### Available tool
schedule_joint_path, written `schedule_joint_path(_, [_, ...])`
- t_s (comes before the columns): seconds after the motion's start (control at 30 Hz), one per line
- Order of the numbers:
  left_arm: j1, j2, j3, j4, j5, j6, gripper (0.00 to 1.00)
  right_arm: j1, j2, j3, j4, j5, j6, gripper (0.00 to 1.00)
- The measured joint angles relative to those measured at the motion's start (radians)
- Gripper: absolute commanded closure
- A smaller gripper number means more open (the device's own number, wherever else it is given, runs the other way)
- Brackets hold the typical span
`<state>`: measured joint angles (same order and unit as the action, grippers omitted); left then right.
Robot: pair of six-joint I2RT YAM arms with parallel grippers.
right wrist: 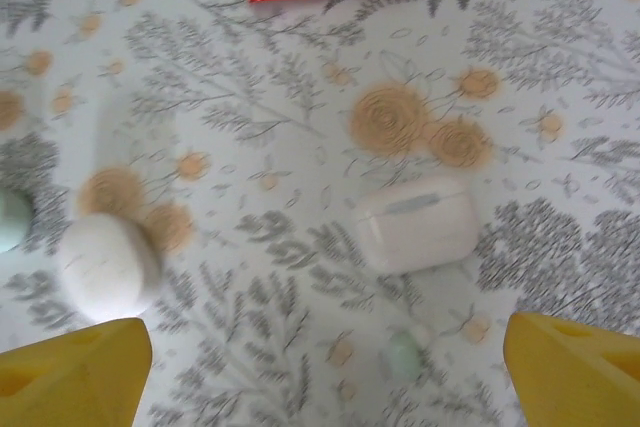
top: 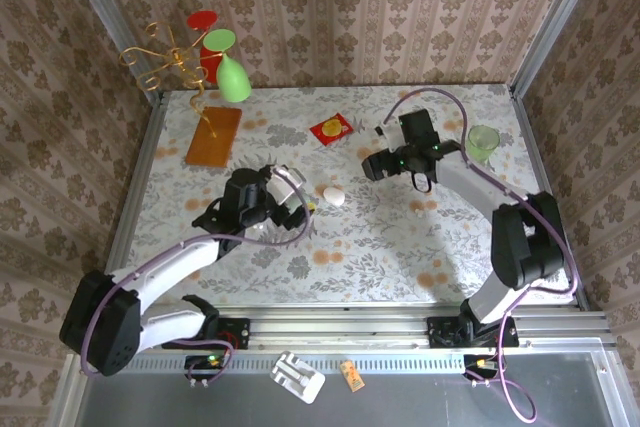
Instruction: Insert wireless bluetooth earbuds into charging case
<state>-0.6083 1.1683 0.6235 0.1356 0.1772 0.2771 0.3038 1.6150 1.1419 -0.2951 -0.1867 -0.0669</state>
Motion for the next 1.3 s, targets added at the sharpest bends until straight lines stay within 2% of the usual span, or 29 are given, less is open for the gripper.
schedule_joint_path(0.3, [0.002,0.248,0.233,-0.269,-0.029,0.002,0.0,0.0,-0.171,-0.251,0.1,-0.096,0.118,0.09])
schedule_joint_path(0.5, [0.005,0.374,0.291,-0.38,-0.03,0.061,0.0,0.0,-0.193,-0.292,0.131,-0.121,0.146,0.09])
schedule_joint_path(0.8, [0.014,0.521,0.4,-0.483,-0.093,0.142,0.1,0.0,-0.193,-0.297,0.136,-0.141,0.151,0.09])
schedule_joint_path(0.97, [0.015,0.581,0.419,-0.513,-0.112,0.176,0.25,0.0,-0.193,-0.297,0.136,-0.147,0.151,0.09])
schedule_joint_path(1.07, [0.015,0.613,0.436,-0.526,-0.114,0.194,0.31,0.0,-0.193,-0.297,0.136,-0.152,0.151,0.09])
schedule_joint_path(1.13, [0.015,0.622,0.441,-0.531,-0.111,0.202,0.4,0.0,-0.193,-0.297,0.136,-0.152,0.151,0.09])
schedule_joint_path(1.23, [0.016,0.622,0.443,-0.529,-0.111,0.216,0.46,0.0,-0.193,-0.297,0.136,-0.153,0.153,0.09])
schedule_joint_path(1.3, [0.016,0.623,0.443,-0.529,-0.11,0.218,0.55,0.0,-0.193,-0.297,0.136,-0.156,0.154,0.09])
